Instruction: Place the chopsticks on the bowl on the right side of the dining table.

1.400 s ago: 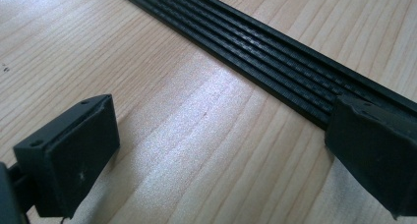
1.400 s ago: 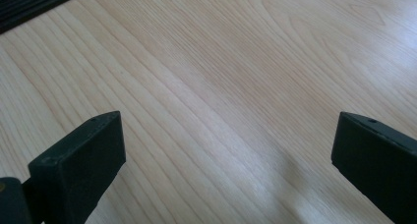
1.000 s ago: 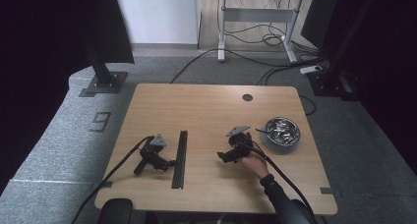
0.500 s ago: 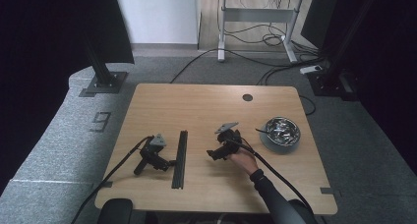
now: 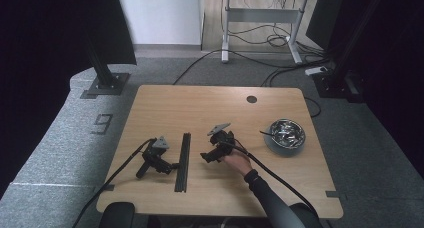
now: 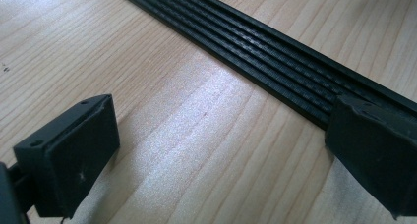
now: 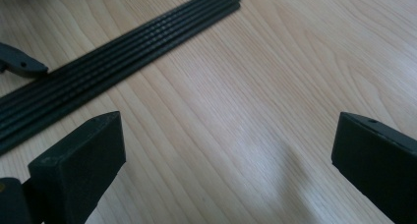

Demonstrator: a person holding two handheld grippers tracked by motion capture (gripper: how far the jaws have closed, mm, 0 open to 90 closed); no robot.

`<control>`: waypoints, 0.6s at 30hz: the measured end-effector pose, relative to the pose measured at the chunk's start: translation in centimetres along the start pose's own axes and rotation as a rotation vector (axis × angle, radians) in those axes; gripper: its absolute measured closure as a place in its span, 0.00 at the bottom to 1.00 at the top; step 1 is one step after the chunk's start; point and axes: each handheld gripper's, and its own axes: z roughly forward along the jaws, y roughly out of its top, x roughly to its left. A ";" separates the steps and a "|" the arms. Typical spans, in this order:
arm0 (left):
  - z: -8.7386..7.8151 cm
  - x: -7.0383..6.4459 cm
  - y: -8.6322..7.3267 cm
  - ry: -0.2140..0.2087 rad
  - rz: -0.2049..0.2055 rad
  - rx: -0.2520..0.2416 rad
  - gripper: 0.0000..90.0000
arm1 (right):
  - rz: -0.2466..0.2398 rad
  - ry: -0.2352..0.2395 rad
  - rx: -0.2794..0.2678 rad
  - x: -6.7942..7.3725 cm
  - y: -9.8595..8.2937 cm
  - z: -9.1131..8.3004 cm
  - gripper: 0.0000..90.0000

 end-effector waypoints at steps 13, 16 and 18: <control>0.0 0.0 0.0 0.000 0.001 0.001 0.00 | -0.031 0.017 0.007 1.8 1.9 1.8 0.00; 0.0 0.0 0.0 0.000 0.001 0.001 0.00 | -0.033 0.016 0.015 2.2 2.2 2.3 0.00; 0.0 0.0 0.0 0.000 0.001 0.001 0.00 | -0.033 0.021 0.016 2.4 2.4 2.6 0.00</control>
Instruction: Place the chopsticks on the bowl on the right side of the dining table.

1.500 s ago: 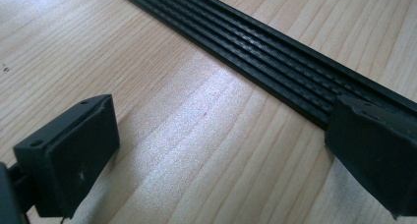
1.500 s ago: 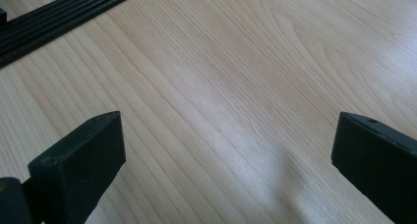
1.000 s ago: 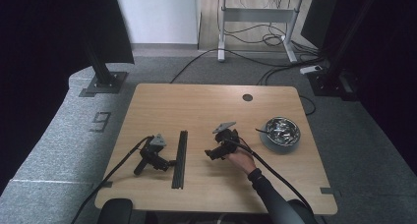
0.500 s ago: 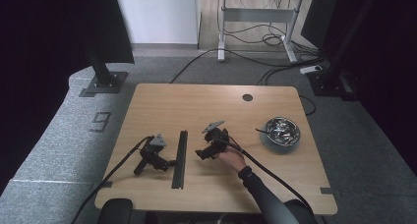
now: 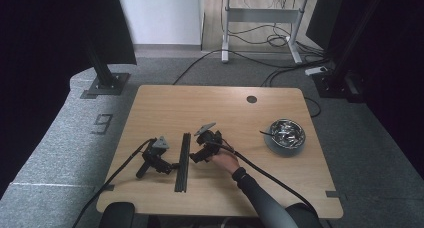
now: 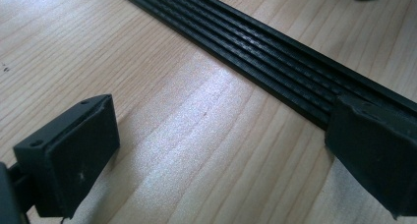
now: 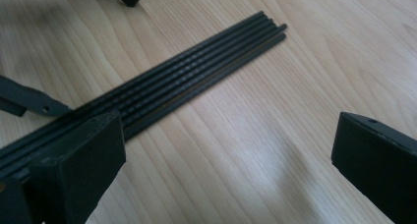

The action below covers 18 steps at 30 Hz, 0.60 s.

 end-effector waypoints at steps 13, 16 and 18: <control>0.0 0.0 0.0 0.000 0.002 0.002 0.00 | -0.006 0.010 0.025 1.0 0.5 1.9 0.00; 0.0 0.0 0.0 0.000 0.002 0.001 0.00 | -0.002 0.008 0.040 1.1 0.5 2.2 0.00; 0.0 0.0 0.0 0.000 0.001 0.001 0.00 | -0.004 0.002 0.046 1.1 0.4 2.4 0.00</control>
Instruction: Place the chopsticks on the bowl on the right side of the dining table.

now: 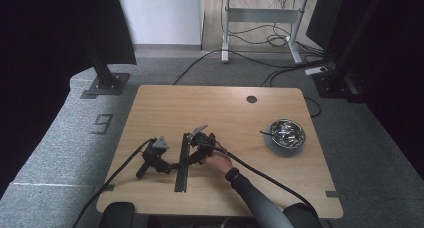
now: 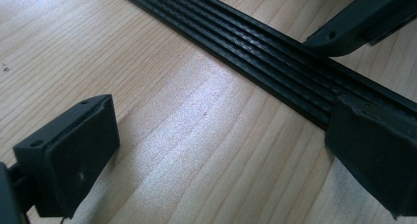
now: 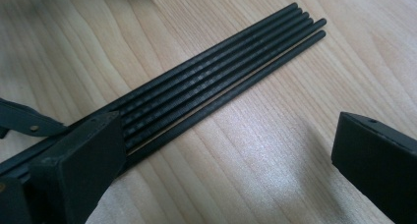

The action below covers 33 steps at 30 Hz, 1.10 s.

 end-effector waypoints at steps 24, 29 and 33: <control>0.0 0.0 0.0 0.000 -0.001 0.000 0.00 | 0.023 -0.047 0.042 -2.2 -1.0 -0.4 0.00; 0.0 0.0 0.0 0.000 -0.001 0.000 0.00 | 0.043 -0.060 0.025 -2.7 -0.9 -0.2 0.00; 0.0 0.0 0.0 0.000 -0.002 -0.001 0.00 | 0.059 -0.070 0.015 -3.1 -0.9 -0.1 0.00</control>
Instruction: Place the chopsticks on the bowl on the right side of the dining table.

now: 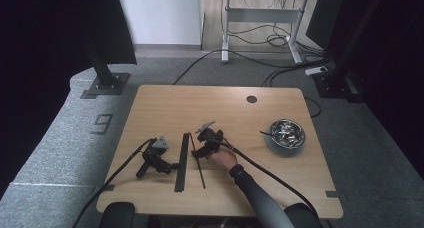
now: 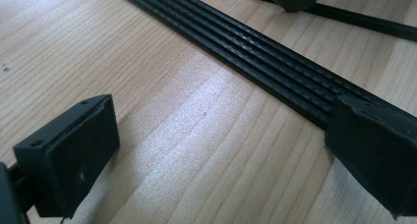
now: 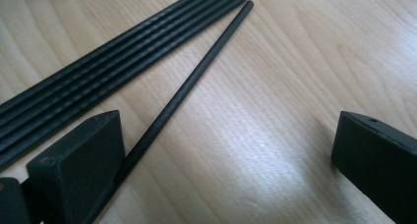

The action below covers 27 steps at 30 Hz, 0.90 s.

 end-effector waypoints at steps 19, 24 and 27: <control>0.0 0.0 0.0 0.000 -0.002 0.000 0.00 | 0.047 -0.039 0.000 -2.7 -2.7 -2.2 0.00; 0.0 0.0 0.0 0.000 -0.003 -0.001 0.00 | 0.053 -0.046 -0.003 -3.3 -3.8 -3.1 0.04; 0.0 0.0 0.0 0.000 -0.002 0.000 0.00 | 0.054 -0.047 -0.005 -3.7 -4.4 -3.7 0.07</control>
